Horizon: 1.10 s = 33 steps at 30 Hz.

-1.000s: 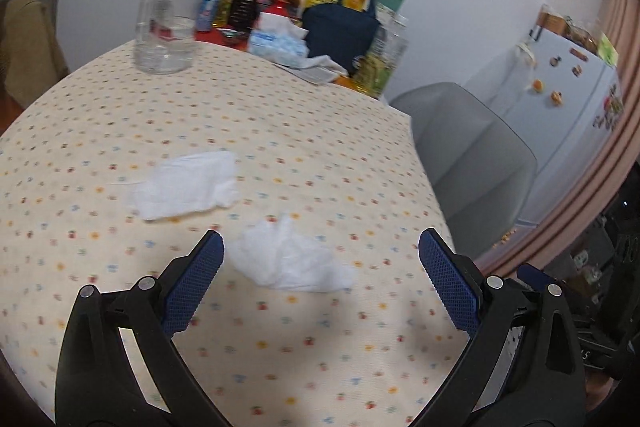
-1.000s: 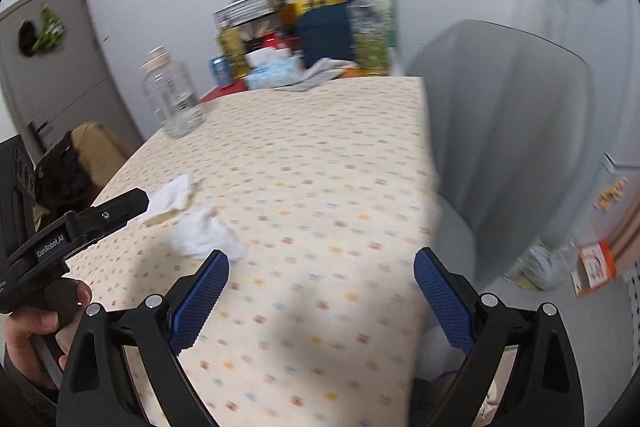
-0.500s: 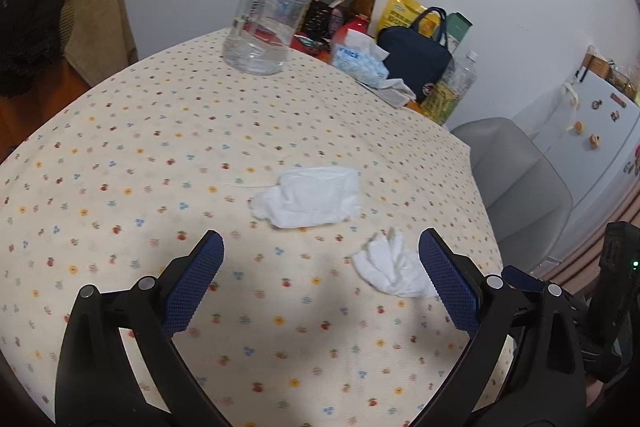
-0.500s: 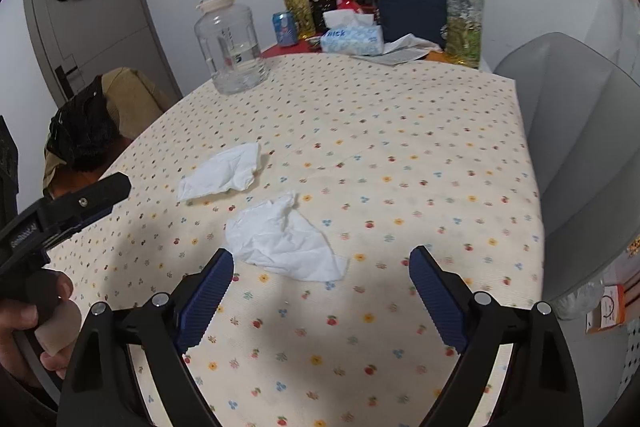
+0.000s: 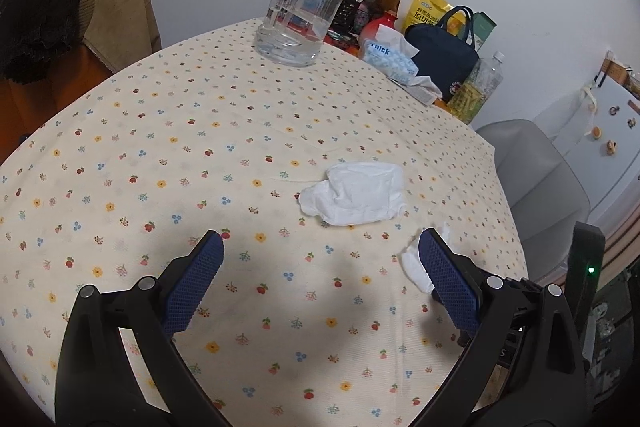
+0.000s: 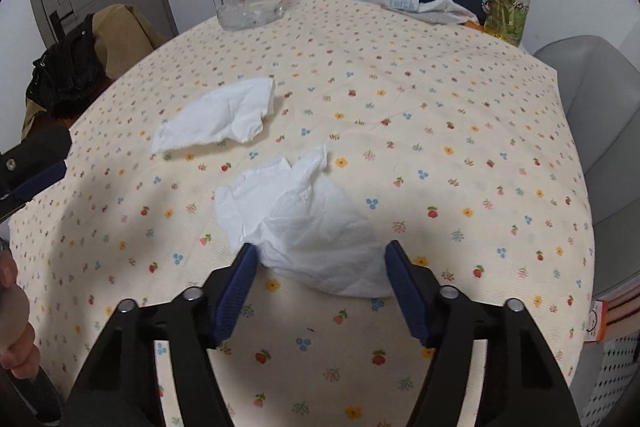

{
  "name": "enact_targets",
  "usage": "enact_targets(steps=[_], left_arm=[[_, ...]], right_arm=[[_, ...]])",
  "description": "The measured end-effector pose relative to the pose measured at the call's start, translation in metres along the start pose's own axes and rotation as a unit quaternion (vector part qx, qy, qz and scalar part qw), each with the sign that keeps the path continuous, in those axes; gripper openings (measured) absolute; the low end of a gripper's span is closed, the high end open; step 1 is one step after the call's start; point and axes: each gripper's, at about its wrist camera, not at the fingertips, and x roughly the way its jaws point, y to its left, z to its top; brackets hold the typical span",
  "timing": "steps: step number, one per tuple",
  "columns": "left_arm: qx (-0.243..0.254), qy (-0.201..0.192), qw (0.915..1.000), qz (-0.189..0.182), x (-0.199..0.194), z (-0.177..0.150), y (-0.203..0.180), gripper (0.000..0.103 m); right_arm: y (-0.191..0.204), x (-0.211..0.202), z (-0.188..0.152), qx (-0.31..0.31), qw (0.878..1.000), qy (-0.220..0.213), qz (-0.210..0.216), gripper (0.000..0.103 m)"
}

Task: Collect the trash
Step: 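Return to the table and grasp a white tissue with the right gripper, then grasp the other white tissue with the left gripper while the right gripper holds its tissue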

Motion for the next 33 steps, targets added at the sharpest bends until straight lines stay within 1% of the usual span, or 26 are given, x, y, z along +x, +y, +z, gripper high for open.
enact_targets(steps=[2, 3, 4, 6, 9, 14, 22, 25, 26, 28, 29, 30, 31, 32, 33], left_arm=[[0.000, 0.003, 1.0000, 0.004, 0.004, 0.000, 0.002, 0.097], [-0.002, 0.005, 1.0000, 0.005, 0.006, 0.000, 0.003, 0.097], [-0.003, 0.008, 0.9999, 0.006, 0.009, 0.001, 0.003, 0.097], [0.000, 0.010, 0.9999, 0.008, 0.014, 0.003, 0.002, 0.097], [0.007, 0.014, 0.9999, 0.008, 0.020, 0.007, -0.003, 0.097], [0.019, 0.022, 0.9995, 0.008, 0.037, 0.011, -0.014, 0.097], [0.055, 0.035, 0.9976, 0.025, 0.067, 0.018, -0.034, 0.097], [0.066, 0.041, 0.9964, 0.032, 0.078, 0.021, -0.041, 0.095], [0.068, 0.043, 0.9962, 0.033, 0.081, 0.021, -0.042, 0.092], [0.081, 0.049, 0.9946, 0.041, 0.087, 0.022, -0.047, 0.085], [0.086, 0.056, 0.9936, 0.047, 0.091, 0.021, -0.048, 0.075], [0.087, 0.063, 0.9930, 0.048, 0.094, 0.020, -0.049, 0.055], [0.081, 0.074, 0.9930, 0.045, 0.097, 0.019, -0.047, 0.045], [0.073, 0.077, 0.9931, 0.050, 0.097, 0.018, -0.046, 0.025], [0.071, 0.076, 0.9933, 0.050, 0.096, 0.018, -0.046, 0.010]], right_arm=[[-0.001, 0.000, 0.002, 0.000, 1.000, -0.002, 0.001, 0.047], [-0.002, -0.001, 0.003, 0.002, 1.000, -0.002, 0.002, 0.030], [-0.005, -0.001, 0.005, 0.007, 1.000, 0.002, 0.008, 0.014], [-0.011, -0.004, 0.006, 0.016, 1.000, 0.002, 0.015, 0.009], [-0.015, -0.012, 0.003, 0.022, 1.000, -0.007, 0.017, 0.007], [-0.026, -0.029, -0.005, 0.031, 0.999, -0.020, 0.016, 0.007], [-0.054, -0.058, -0.018, 0.072, 0.996, -0.042, 0.008, 0.007], [-0.062, -0.069, -0.024, 0.082, 0.995, -0.049, 0.007, 0.007], [-0.065, -0.072, -0.025, 0.085, 0.995, -0.050, 0.007, 0.007], [-0.072, -0.078, -0.027, 0.094, 0.994, -0.055, 0.005, 0.007], [-0.075, -0.081, -0.029, 0.098, 0.994, -0.057, 0.003, 0.007], [-0.078, -0.084, -0.030, 0.102, 0.993, -0.059, 0.002, 0.007], [-0.081, -0.087, -0.031, 0.106, 0.993, -0.061, 0.000, 0.007], [-0.085, -0.089, -0.032, 0.109, 0.992, -0.063, -0.001, 0.007], [-0.088, -0.092, -0.034, 0.112, 0.992, -0.064, -0.002, 0.007]])
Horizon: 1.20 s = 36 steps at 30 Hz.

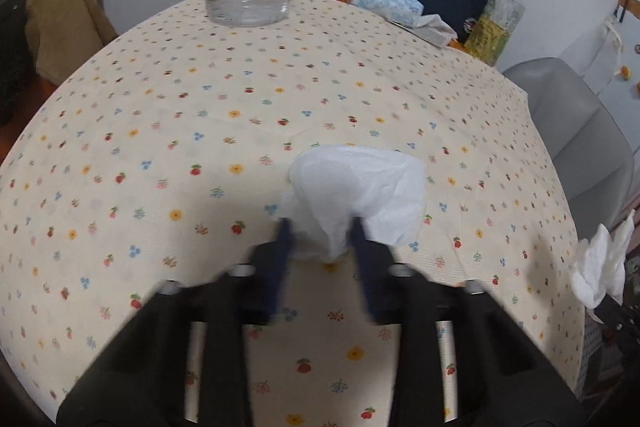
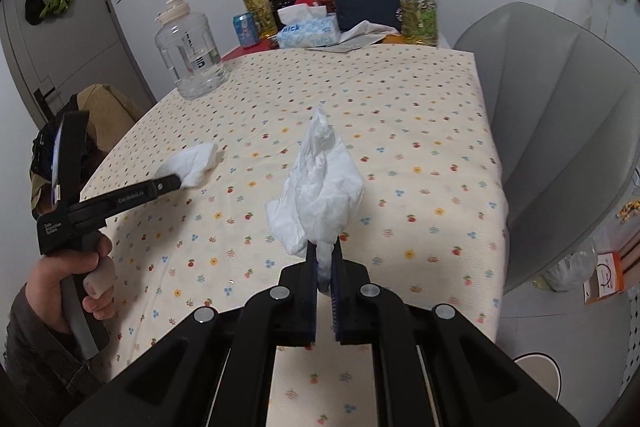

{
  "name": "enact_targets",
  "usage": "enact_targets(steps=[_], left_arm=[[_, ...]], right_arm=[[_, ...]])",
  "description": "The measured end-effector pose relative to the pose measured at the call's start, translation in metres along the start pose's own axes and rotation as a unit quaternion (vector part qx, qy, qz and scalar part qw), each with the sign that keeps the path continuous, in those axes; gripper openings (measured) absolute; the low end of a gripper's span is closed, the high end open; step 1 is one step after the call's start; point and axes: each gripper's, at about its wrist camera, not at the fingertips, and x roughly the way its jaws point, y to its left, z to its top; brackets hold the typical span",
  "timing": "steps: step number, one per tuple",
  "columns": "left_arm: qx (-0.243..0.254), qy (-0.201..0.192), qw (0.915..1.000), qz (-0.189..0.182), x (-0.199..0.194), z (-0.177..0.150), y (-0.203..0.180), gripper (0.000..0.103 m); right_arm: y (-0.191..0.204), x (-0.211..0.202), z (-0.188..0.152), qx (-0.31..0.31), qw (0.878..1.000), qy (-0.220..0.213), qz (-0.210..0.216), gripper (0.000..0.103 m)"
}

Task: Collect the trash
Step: 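Grasp the other white tissue with the left gripper while the right gripper holds its tissue, then carry both tissues over the bin and open the right gripper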

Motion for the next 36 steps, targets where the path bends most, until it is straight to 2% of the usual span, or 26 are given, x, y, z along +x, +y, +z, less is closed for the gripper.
enact_targets(steps=[3, 12, 17, 27, 36], left_arm=[[0.014, 0.009, 0.9997, -0.016, -0.007, -0.005, -0.008, 0.005], [0.058, -0.008, 0.9955, -0.074, -0.043, -0.014, -0.058, 0.005], [0.082, -0.010, 0.9911, -0.104, -0.049, -0.020, -0.092, 0.005], [0.151, 0.008, 0.9765, -0.153, -0.049, -0.045, -0.183, 0.005], [0.217, 0.032, 0.9579, -0.185, -0.042, -0.080, -0.262, 0.005]], right_arm=[[-0.013, -0.011, -0.004, 0.010, 1.000, -0.007, -0.007, 0.007], [-0.059, -0.040, -0.019, 0.052, 0.997, -0.024, -0.043, 0.007], [-0.085, -0.058, -0.030, 0.077, 0.994, -0.033, -0.064, 0.007], [-0.138, -0.085, -0.066, 0.123, 0.986, -0.032, -0.104, 0.007], [-0.191, -0.107, -0.107, 0.172, 0.975, -0.028, -0.140, 0.007]])
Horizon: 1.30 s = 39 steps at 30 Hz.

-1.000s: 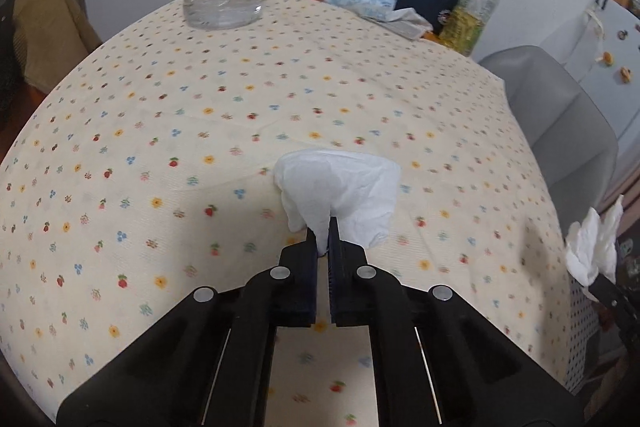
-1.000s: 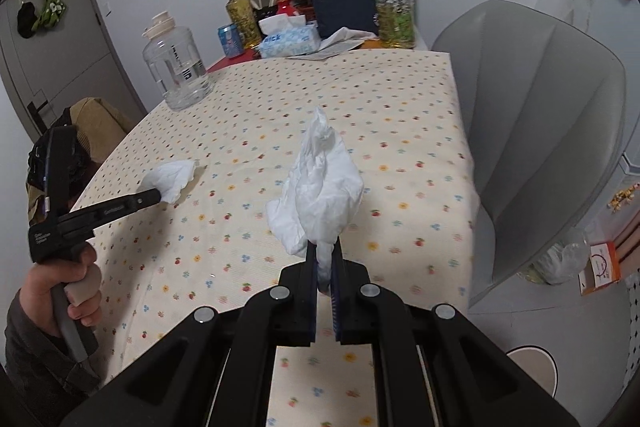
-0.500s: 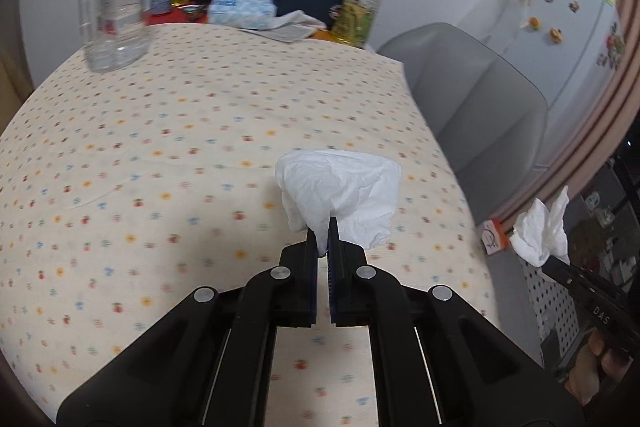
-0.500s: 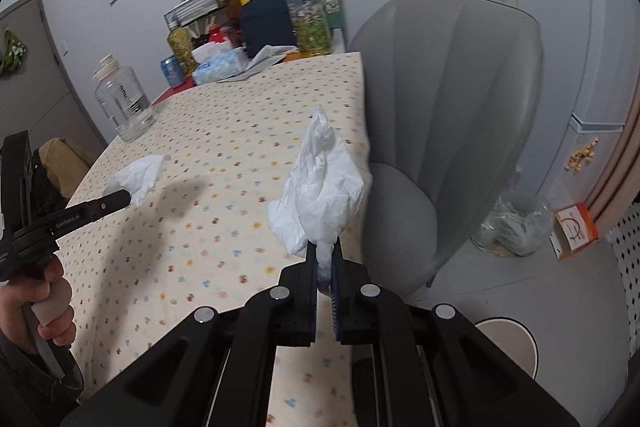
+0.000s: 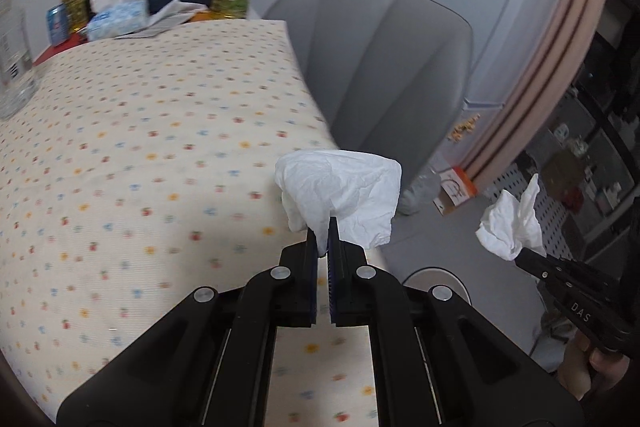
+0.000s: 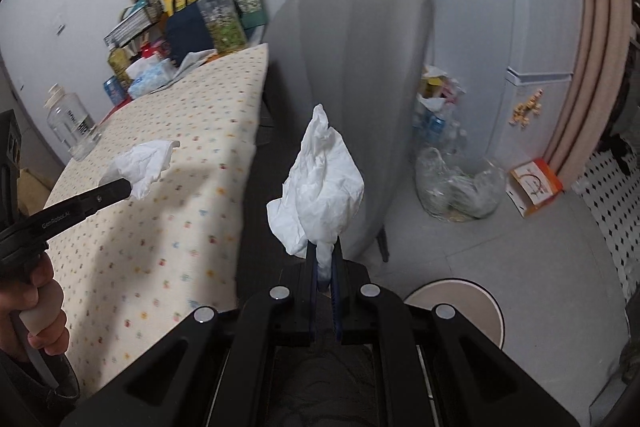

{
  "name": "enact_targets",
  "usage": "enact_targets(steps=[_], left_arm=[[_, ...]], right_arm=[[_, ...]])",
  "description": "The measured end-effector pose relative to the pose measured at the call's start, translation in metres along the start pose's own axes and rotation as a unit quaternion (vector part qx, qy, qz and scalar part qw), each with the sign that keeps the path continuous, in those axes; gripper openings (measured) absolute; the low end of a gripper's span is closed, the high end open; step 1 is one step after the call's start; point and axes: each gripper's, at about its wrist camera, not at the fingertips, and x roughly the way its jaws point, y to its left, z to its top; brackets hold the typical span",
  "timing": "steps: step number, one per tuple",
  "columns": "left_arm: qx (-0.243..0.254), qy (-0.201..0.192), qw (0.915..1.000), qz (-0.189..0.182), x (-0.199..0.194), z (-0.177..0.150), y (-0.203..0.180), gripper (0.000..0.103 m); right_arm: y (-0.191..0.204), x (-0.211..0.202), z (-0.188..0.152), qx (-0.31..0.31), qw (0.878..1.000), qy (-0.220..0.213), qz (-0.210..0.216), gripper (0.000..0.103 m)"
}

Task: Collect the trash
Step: 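Carry both tissues over the bin and open the right gripper, then open the left gripper over the bin to drop the tissue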

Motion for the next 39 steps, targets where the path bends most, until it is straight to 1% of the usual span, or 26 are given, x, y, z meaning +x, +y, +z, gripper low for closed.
enact_targets(steps=[6, 9, 14, 19, 21, 26, 27, 28, 30, 34, 39], left_arm=[[0.037, 0.021, 0.9989, -0.020, 0.023, -0.003, -0.049, 0.005], [0.062, 0.034, 0.9972, -0.027, 0.037, -0.006, -0.075, 0.005], [0.088, 0.055, 0.9938, -0.040, 0.059, -0.013, -0.110, 0.005], [0.108, 0.075, 0.9901, -0.048, 0.078, -0.022, -0.134, 0.005], [0.115, 0.081, 0.9888, -0.049, 0.084, -0.024, -0.141, 0.005], [0.129, 0.094, 0.9859, -0.050, 0.094, -0.033, -0.156, 0.005], [0.131, 0.096, 0.9854, -0.050, 0.096, -0.034, -0.159, 0.005], [0.133, 0.099, 0.9848, -0.051, 0.098, -0.035, -0.162, 0.005], [0.137, 0.103, 0.9838, -0.053, 0.101, -0.036, -0.167, 0.005], [0.146, 0.110, 0.9813, -0.058, 0.106, -0.039, -0.177, 0.005], [0.160, 0.116, 0.9781, -0.066, 0.110, -0.044, -0.192, 0.005]], right_arm=[[-0.047, -0.004, -0.013, 0.035, 0.999, 0.003, -0.023, 0.007], [-0.069, -0.005, -0.021, 0.052, 0.998, 0.006, -0.035, 0.007], [-0.106, 0.001, -0.036, 0.083, 0.995, 0.017, -0.053, 0.007], [-0.139, 0.016, -0.055, 0.116, 0.990, 0.037, -0.069, 0.007], [-0.149, 0.024, -0.062, 0.129, 0.988, 0.045, -0.073, 0.010], [-0.168, 0.043, -0.079, 0.156, 0.983, 0.066, -0.074, 0.011], [-0.170, 0.045, -0.083, 0.162, 0.982, 0.069, -0.075, 0.016], [-0.175, 0.046, -0.087, 0.171, 0.980, 0.070, -0.074, 0.027], [-0.182, 0.046, -0.091, 0.184, 0.978, 0.067, -0.072, 0.041], [-0.192, 0.046, -0.097, 0.193, 0.976, 0.069, -0.076, 0.041], [-0.204, 0.033, -0.100, 0.208, 0.973, 0.058, -0.081, 0.042]])
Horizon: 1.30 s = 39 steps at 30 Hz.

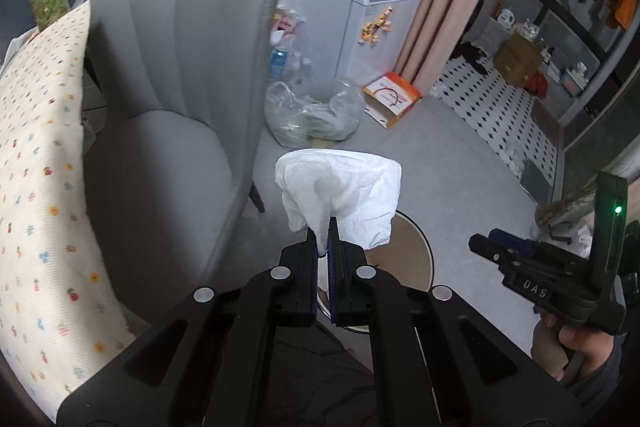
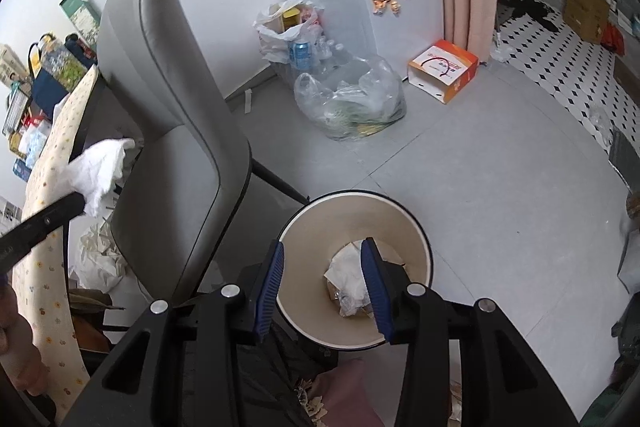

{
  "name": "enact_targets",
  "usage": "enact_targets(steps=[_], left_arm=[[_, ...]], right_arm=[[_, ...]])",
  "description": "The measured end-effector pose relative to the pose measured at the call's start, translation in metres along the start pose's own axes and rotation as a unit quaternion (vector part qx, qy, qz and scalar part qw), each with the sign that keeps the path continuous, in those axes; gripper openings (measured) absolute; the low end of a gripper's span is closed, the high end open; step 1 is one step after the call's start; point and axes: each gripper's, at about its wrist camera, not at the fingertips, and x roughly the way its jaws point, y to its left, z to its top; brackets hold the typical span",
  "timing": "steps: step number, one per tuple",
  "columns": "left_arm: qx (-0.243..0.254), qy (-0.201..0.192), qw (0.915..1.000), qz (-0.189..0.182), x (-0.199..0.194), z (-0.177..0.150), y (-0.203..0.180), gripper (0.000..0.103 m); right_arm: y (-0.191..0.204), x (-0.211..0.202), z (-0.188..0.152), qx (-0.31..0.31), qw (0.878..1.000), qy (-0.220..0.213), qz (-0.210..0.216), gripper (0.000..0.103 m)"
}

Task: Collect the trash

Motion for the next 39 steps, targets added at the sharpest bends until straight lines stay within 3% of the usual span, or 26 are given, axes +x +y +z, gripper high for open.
enact_targets(steps=[4, 13, 14, 17, 20, 26, 36, 39], left_arm=[[0.015, 0.007, 0.9998, -0.014, 0.007, 0.002, -0.019, 0.005], [0.052, 0.027, 0.9968, -0.054, 0.027, 0.001, -0.076, 0.005], [0.052, 0.031, 0.9962, -0.062, 0.029, 0.000, -0.080, 0.009], [0.042, 0.027, 0.9956, -0.080, 0.031, -0.001, -0.083, 0.044], [0.035, 0.016, 0.9954, -0.087, 0.025, 0.000, -0.080, 0.056], [0.010, -0.006, 0.9976, -0.068, 0.007, 0.006, -0.059, 0.062], [-0.032, -0.058, 0.9971, -0.037, -0.048, 0.009, -0.016, 0.077], [-0.045, -0.075, 0.9958, -0.026, -0.066, 0.009, -0.002, 0.084]], right_arm=[[-0.014, -0.018, 0.004, 0.014, 1.000, -0.024, -0.005, 0.050], [-0.046, -0.062, 0.015, 0.037, 0.997, -0.070, -0.017, 0.056], [-0.048, -0.067, 0.016, 0.039, 0.996, -0.075, -0.018, 0.057], [-0.055, -0.080, 0.019, 0.046, 0.994, -0.094, -0.023, 0.062], [-0.062, -0.089, 0.023, 0.054, 0.993, -0.106, -0.024, 0.065], [-0.052, -0.090, 0.025, 0.049, 0.993, -0.108, -0.018, 0.069], [-0.002, -0.110, 0.025, -0.002, 0.991, -0.131, -0.011, 0.095], [0.018, -0.118, 0.026, -0.014, 0.991, -0.134, -0.013, 0.095]])
